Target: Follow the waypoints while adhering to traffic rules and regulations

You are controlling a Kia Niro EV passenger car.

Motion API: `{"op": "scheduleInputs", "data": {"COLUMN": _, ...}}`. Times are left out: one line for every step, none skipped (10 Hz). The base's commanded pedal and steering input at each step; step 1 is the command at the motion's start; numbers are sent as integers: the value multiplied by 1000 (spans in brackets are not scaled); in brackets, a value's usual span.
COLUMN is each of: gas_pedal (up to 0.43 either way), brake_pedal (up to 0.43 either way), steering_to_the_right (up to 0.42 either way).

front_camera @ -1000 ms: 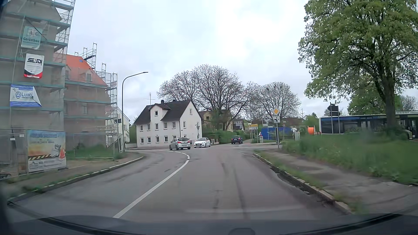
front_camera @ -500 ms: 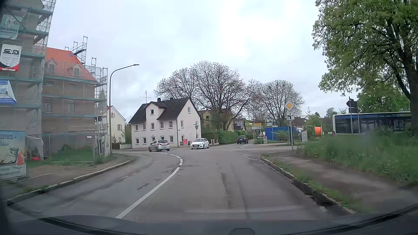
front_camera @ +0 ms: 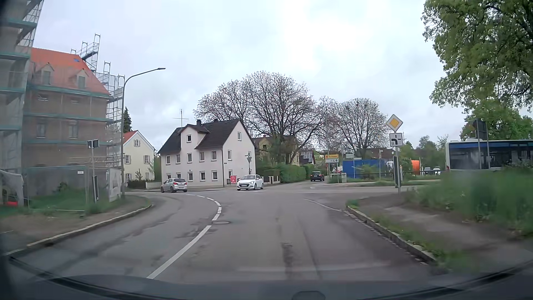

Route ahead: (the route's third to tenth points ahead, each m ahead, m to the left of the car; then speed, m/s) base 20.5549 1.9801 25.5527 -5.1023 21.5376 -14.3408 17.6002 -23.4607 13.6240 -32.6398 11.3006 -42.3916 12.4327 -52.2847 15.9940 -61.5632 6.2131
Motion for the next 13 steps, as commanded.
{"op": "scheduleInputs", "data": {"gas_pedal": 0, "brake_pedal": 0, "steering_to_the_right": -8}}
{"op": "scheduleInputs", "data": {"gas_pedal": 0, "brake_pedal": 0, "steering_to_the_right": -8}}
{"op": "scheduleInputs", "data": {"gas_pedal": 0, "brake_pedal": 0, "steering_to_the_right": -8}}
{"op": "scheduleInputs", "data": {"gas_pedal": 0, "brake_pedal": 0, "steering_to_the_right": -8}}
{"op": "scheduleInputs", "data": {"gas_pedal": 0, "brake_pedal": 0, "steering_to_the_right": -8}}
{"op": "scheduleInputs", "data": {"gas_pedal": 0, "brake_pedal": 0, "steering_to_the_right": -8}}
{"op": "scheduleInputs", "data": {"gas_pedal": 0, "brake_pedal": 0, "steering_to_the_right": -8}}
{"op": "scheduleInputs", "data": {"gas_pedal": 0, "brake_pedal": 0, "steering_to_the_right": -8}}
{"op": "scheduleInputs", "data": {"gas_pedal": 0, "brake_pedal": 0, "steering_to_the_right": -8}}
{"op": "scheduleInputs", "data": {"gas_pedal": 0, "brake_pedal": 0, "steering_to_the_right": -8}}
{"op": "scheduleInputs", "data": {"gas_pedal": 0, "brake_pedal": 0, "steering_to_the_right": -8}}
{"op": "scheduleInputs", "data": {"gas_pedal": 0, "brake_pedal": 0, "steering_to_the_right": -6}}
{"op": "scheduleInputs", "data": {"gas_pedal": 0, "brake_pedal": 0, "steering_to_the_right": 0}}
